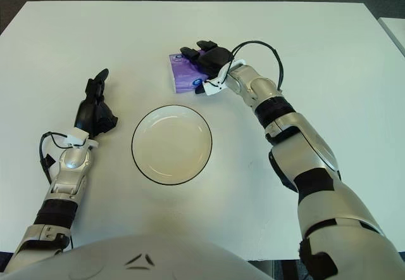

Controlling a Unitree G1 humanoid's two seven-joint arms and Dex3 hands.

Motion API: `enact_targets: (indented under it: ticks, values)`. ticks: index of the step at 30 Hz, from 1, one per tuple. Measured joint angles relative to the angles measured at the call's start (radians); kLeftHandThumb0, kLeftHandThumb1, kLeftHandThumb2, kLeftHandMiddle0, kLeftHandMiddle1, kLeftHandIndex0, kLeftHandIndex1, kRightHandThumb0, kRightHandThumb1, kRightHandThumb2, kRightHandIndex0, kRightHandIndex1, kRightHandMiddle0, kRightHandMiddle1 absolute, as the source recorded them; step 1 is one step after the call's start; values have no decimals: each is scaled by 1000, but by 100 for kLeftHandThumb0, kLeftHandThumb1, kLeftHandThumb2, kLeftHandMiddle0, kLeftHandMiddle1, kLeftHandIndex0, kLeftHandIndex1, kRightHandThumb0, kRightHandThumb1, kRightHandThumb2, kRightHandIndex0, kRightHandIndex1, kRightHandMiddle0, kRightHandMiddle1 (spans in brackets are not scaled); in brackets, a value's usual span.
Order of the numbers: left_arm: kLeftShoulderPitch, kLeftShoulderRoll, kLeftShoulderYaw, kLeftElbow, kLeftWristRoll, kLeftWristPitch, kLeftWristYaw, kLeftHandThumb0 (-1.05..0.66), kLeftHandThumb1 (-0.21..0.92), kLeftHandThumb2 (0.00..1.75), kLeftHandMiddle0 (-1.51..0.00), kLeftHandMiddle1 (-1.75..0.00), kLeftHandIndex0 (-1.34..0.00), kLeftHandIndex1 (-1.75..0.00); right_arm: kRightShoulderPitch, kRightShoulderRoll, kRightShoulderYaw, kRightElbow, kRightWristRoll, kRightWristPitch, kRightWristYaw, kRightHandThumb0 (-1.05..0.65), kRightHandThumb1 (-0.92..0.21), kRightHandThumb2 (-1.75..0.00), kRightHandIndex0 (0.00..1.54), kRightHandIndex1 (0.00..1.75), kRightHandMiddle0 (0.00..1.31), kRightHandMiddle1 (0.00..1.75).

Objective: Put the tissue paper into the plate.

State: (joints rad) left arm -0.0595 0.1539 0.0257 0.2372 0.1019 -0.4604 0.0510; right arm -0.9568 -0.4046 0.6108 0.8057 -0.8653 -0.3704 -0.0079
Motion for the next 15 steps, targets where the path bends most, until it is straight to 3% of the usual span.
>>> enact_targets:
  ticks: [2,3,6,8,9,10,12,14,15]
  values:
    - [0,0,0,0,0,-1,0,-90,92,124,-7,0,0,-42,6,7,-4,1,9,11,-14,-105,-92,-31,10,4,1,8]
    - [0,0,0,0,1,-1,0,-90,92,124,-7,-1,0,-42,10,11,-7,1,15,16,-20,-105,-92,-28,18,7,1,26]
    - [0,0,0,0,3,-1,2,-91,92,124,-8,-1,0,-43,28,26,-26,1,31,30,-46,-103,-92,-22,31,13,0,57]
    - [0,0,0,0,5,0,4,-91,92,124,-8,-1,0,-43,41,35,-36,0,42,38,-62,-97,-91,-16,37,45,0,96]
    - [0,0,0,0,7,0,5,-91,92,124,-8,-1,0,-43,45,38,-39,-1,49,42,-68,-96,-91,-15,36,52,0,101]
    - [0,-1,0,0,8,0,7,-91,92,124,-8,-1,0,-43,49,41,-42,-3,52,46,-72,-94,-91,-13,36,72,0,122]
    - [0,-1,0,-1,12,1,11,-91,92,124,-9,-1,0,-43,55,47,-49,-6,60,51,-85,-88,-88,-11,44,115,12,148]
    - [0,-2,0,-1,12,1,13,-90,92,124,-8,-1,0,-43,63,55,-64,-7,71,52,-108,-77,-83,-9,59,150,27,164]
    - [0,-2,0,-1,12,1,14,-90,92,124,-8,-1,0,-43,69,59,-70,-6,77,52,-119,-75,-82,-9,63,155,30,166]
